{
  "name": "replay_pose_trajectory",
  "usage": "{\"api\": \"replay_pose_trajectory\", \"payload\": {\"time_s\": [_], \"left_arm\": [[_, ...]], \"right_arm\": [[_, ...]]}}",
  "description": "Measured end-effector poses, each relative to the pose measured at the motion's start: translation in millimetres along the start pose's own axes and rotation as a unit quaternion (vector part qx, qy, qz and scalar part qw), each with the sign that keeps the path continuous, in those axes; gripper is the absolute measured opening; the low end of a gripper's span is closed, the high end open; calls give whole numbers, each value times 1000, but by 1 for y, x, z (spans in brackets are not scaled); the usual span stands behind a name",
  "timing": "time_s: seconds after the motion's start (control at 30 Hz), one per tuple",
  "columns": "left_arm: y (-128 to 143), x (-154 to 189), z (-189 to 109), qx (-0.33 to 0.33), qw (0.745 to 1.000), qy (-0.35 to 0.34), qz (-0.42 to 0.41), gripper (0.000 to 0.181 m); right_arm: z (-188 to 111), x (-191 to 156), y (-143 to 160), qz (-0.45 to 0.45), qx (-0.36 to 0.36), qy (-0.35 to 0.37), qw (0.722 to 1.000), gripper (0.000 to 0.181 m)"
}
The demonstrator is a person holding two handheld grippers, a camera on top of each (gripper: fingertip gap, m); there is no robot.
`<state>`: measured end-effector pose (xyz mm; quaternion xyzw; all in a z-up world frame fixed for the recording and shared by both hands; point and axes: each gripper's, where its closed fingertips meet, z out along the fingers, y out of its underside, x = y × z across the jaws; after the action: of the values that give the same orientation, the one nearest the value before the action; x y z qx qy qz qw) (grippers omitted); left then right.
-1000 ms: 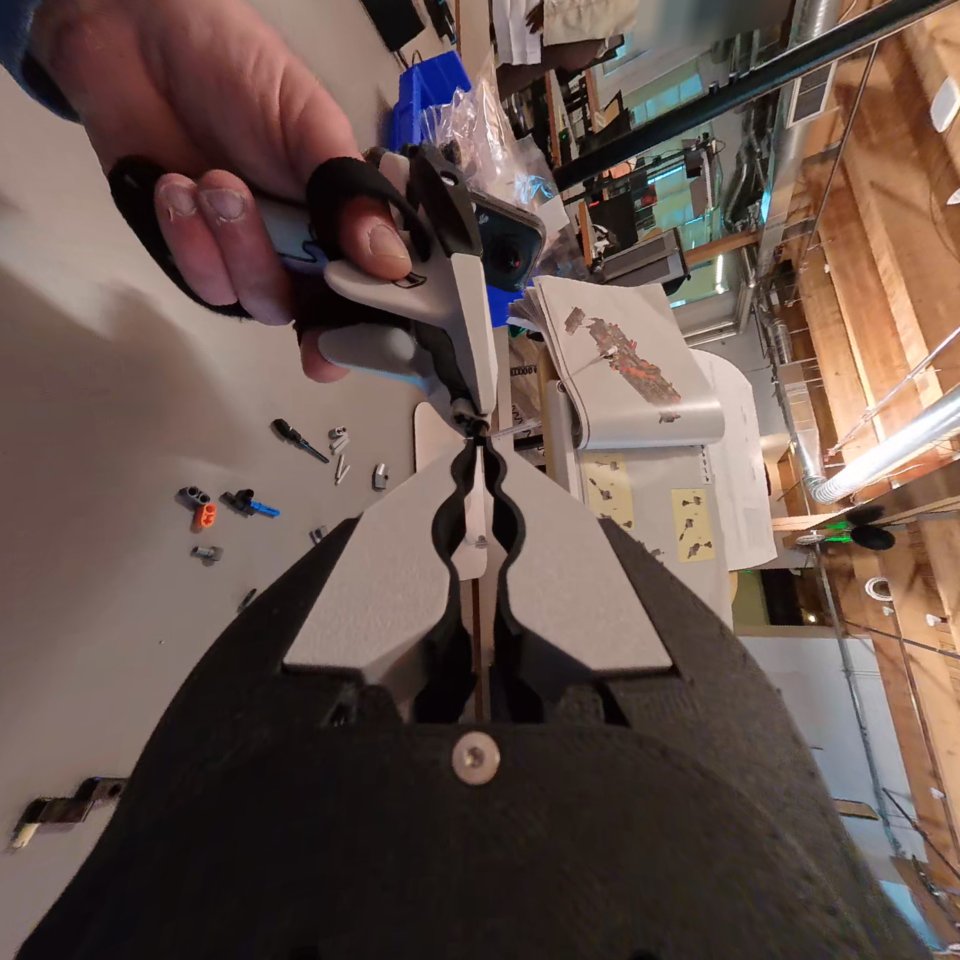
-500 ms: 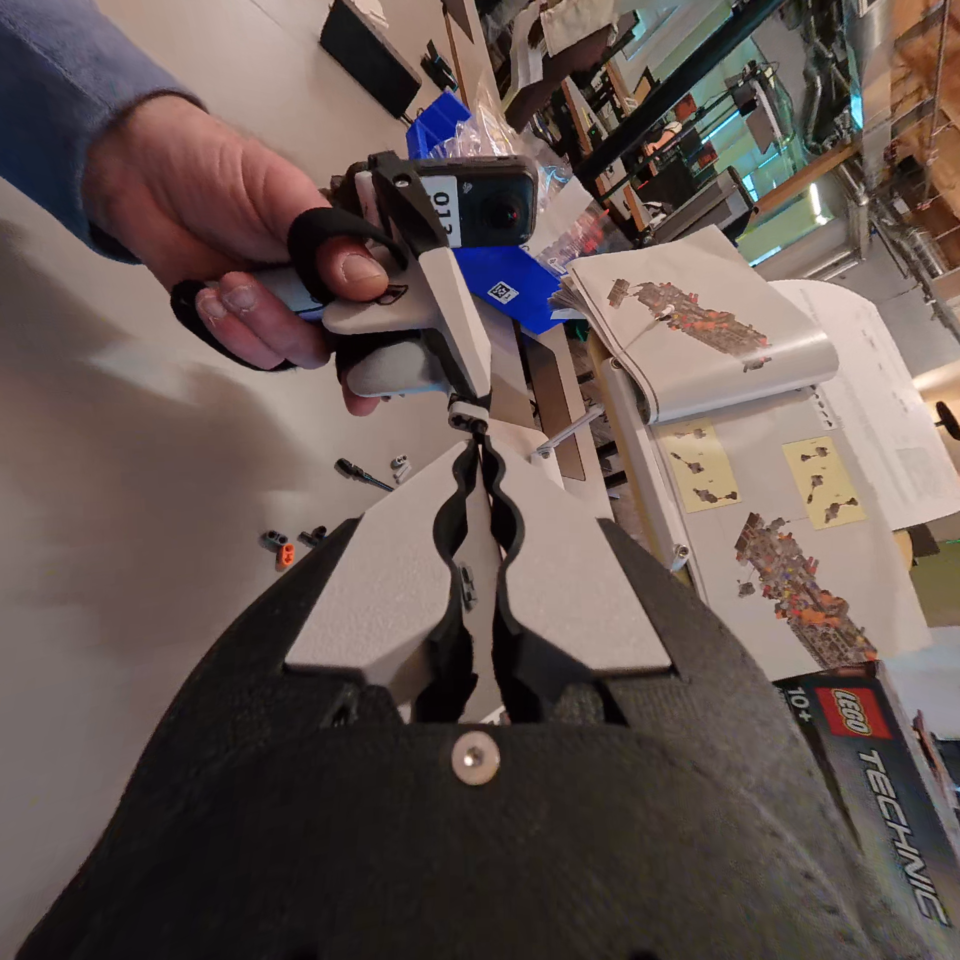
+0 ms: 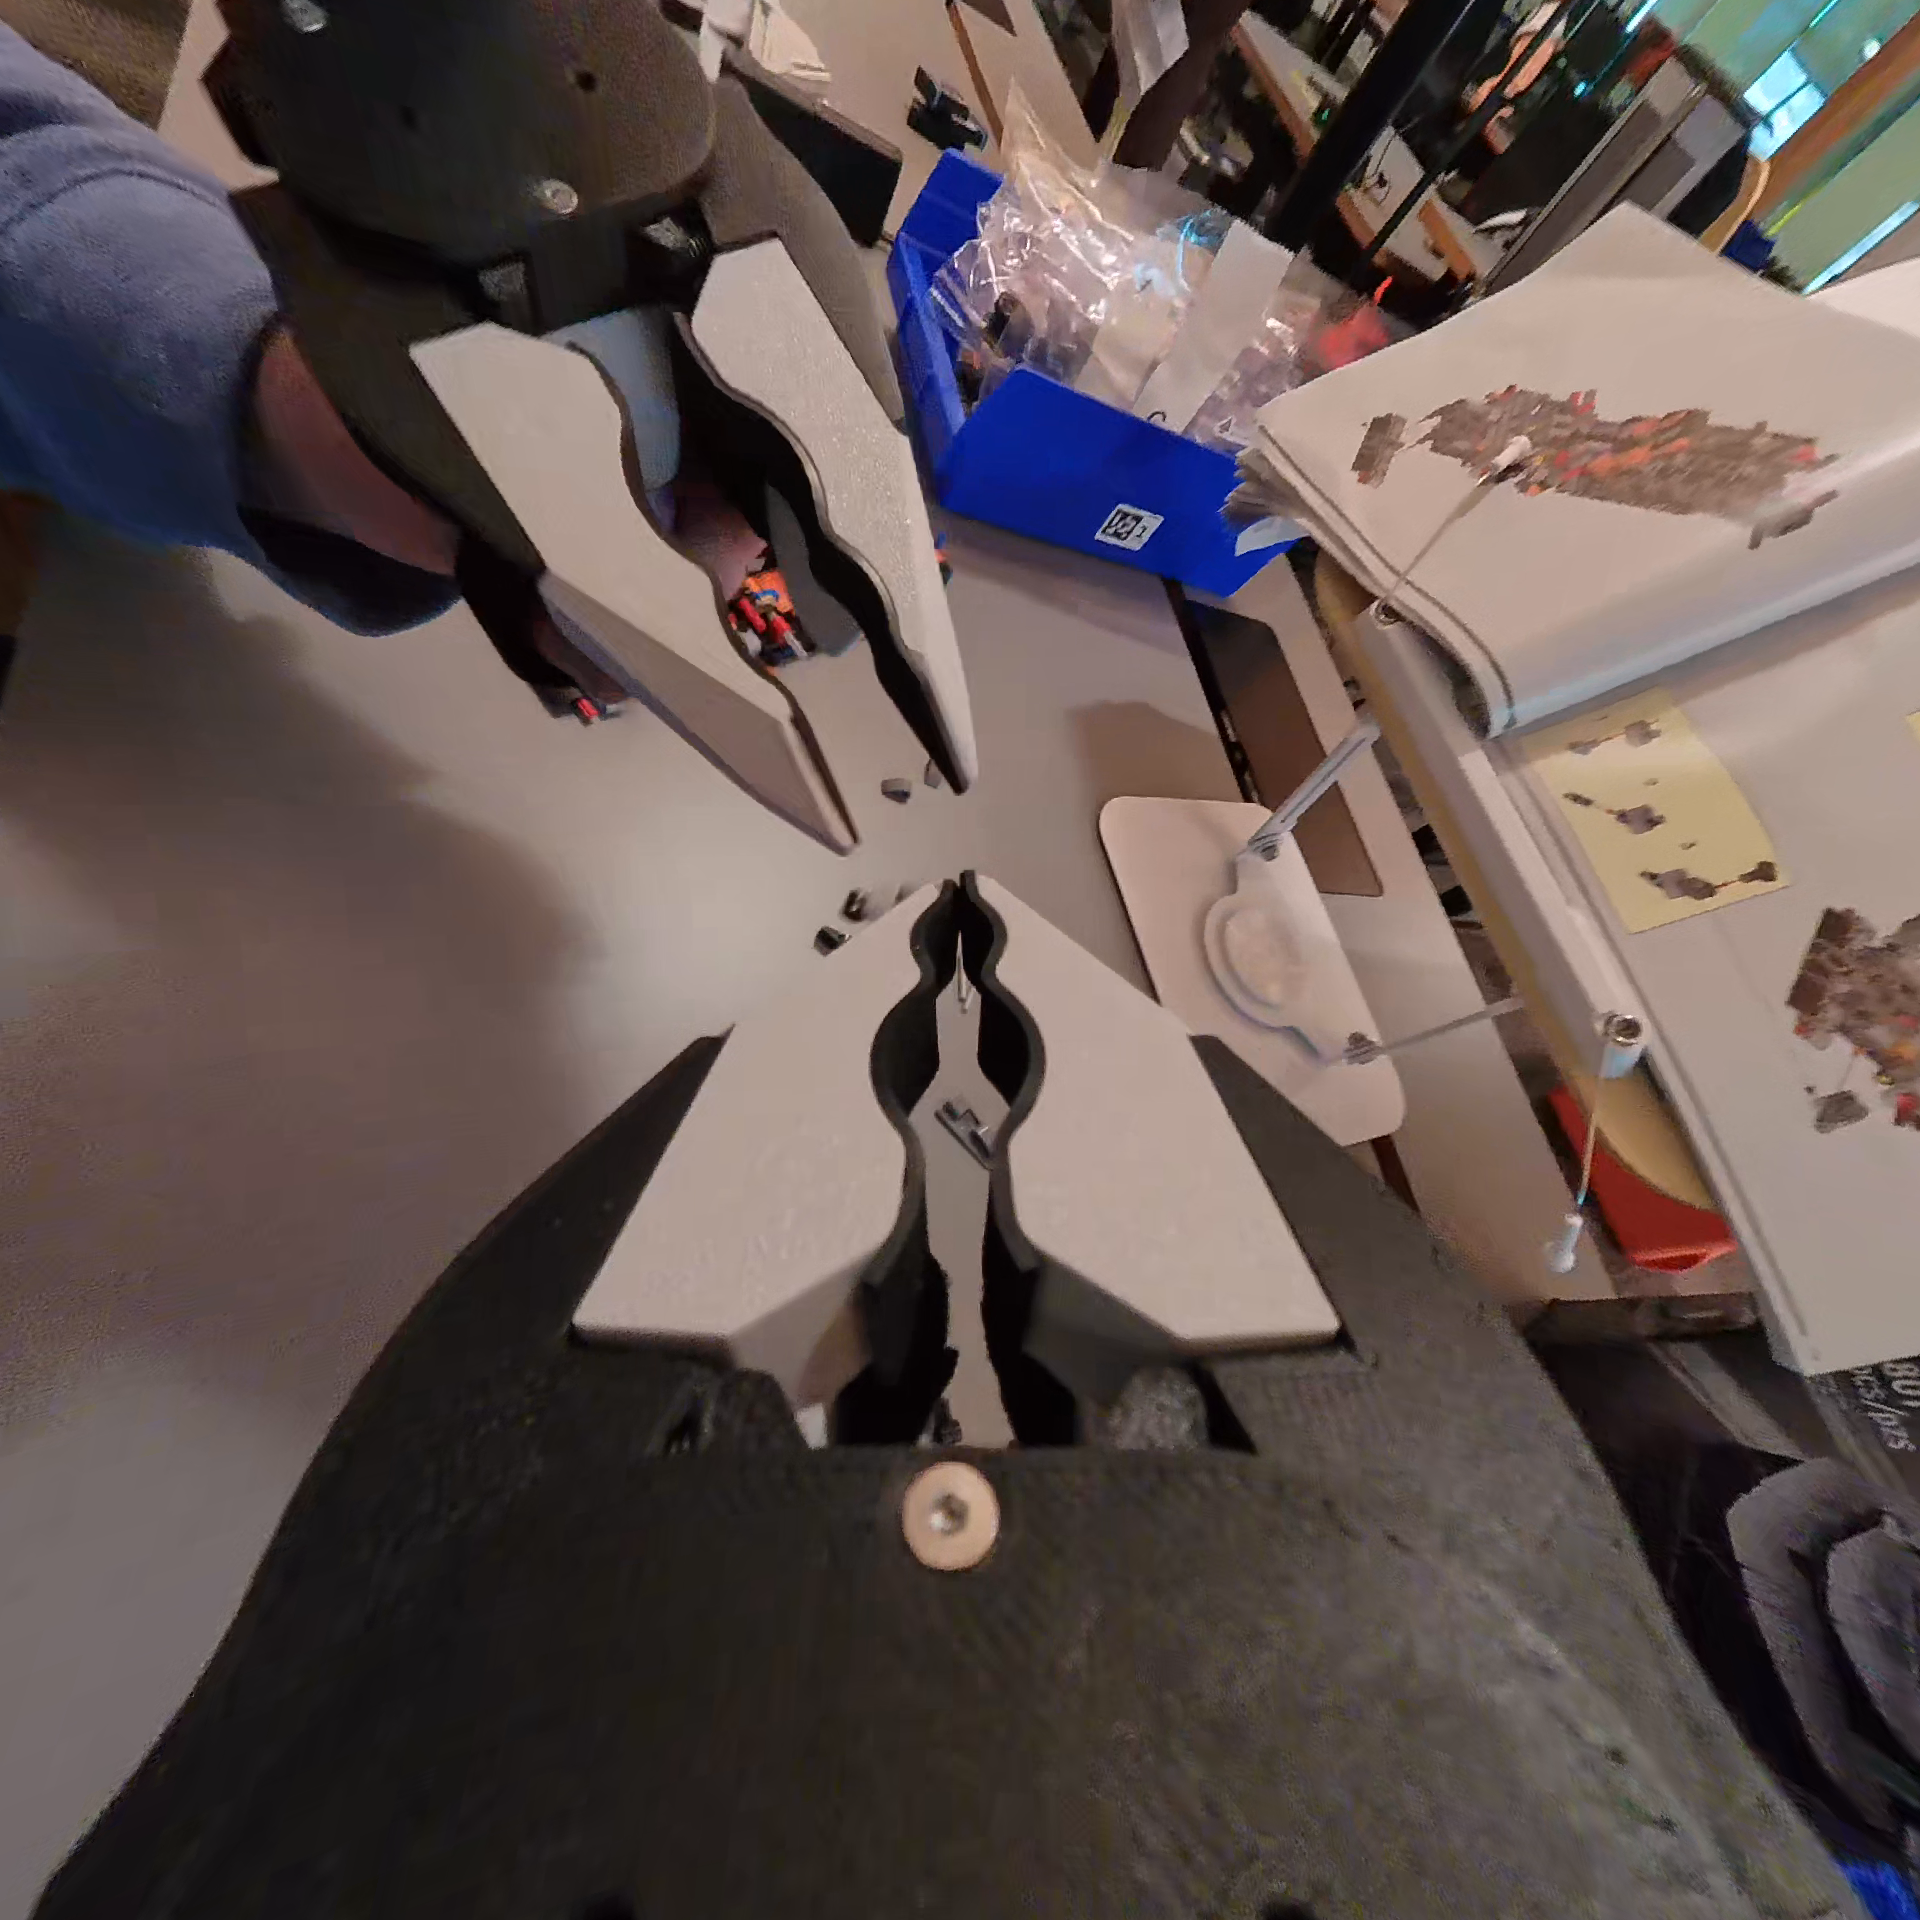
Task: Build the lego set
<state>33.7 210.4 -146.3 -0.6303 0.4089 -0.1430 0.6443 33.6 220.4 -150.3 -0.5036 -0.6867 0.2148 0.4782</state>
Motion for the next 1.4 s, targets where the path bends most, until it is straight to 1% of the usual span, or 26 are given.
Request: {"api": "replay_pose_trajectory", "payload": {"time_s": [0.03, 0.1, 0.17, 0.27, 0.37, 0.4, 0.5, 0.6, 0.67, 0.73, 0.83, 0.9, 0.97, 1.03, 1.1, 1.17, 1.23, 1.4], "left_arm": [[3, -1, 1, -13, 1000, -13, 19, 19], [13, 1, -6, -39, 999, 0, 25, 15], [20, 4, -22, -45, 998, 32, 18, 10], [38, -20, -47, -82, 997, -5, 7, 10], [46, -28, -65, -83, 996, -10, -28, 9], [51, -28, -69, -86, 996, -4, -39, 8], [71, -36, -78, -110, 992, -19, -57, 8], [92, -48, -84, -154, 986, -33, -57, 10], [105, -60, -90, -186, 980, -45, -52, 13], [109, -73, -97, -186, 979, -65, -54, 13], [113, -82, -105, -168, 979, -77, -90, 12], [119, -86, -112, -171, 976, -86, -101, 12], [122, -90, -119, -165, 975, -98, -111, 11], [125, -91, -126, -157, 974, -109, -123, 11], [132, -93, -134, -157, 972, -120, -126, 11], [135, -95, -139, -143, 971, -129, -140, 10], [139, -95, -140, -132, 971, -123, -156, 10], [148, -99, -142, -128, 972, -120, -159, 10]], "right_arm": [[1, 0, 2, 1, -8, 1, 1000, 0], [0, -3, 8, 11, -18, -11, 1000, 0], [-1, -7, 12, 27, -15, -27, 999, 0], [2, -14, 23, 48, -17, -49, 997, 0], [8, -17, 32, 68, -16, -64, 995, 0], [9, -15, 34, 74, -17, -65, 995, 0], [13, -9, 36, 90, -13, -66, 994, 0], [22, -6, 38, 88, -19, -65, 994, 2], [39, -4, 40, 83, -33, -65, 994, 6], [64, 0, 42, 88, -46, -67, 993, 12], [116, 8, 43, 102, -63, -73, 990, 20], [155, 19, 51, 117, -89, -71, 987, 22], [191, 35, 62, 154, -111, -65, 980, 23], [220, 47, 70, 191, -116, -64, 973, 25], [244, 55, 83, 213, -138, -57, 966, 29], [261, 55, 92, 233, -160, -61, 957, 31], [273, 55, 101, 244, -181, -54, 951, 34], [286, 61, 112, 260, -210, -23, 942, 31]]}}
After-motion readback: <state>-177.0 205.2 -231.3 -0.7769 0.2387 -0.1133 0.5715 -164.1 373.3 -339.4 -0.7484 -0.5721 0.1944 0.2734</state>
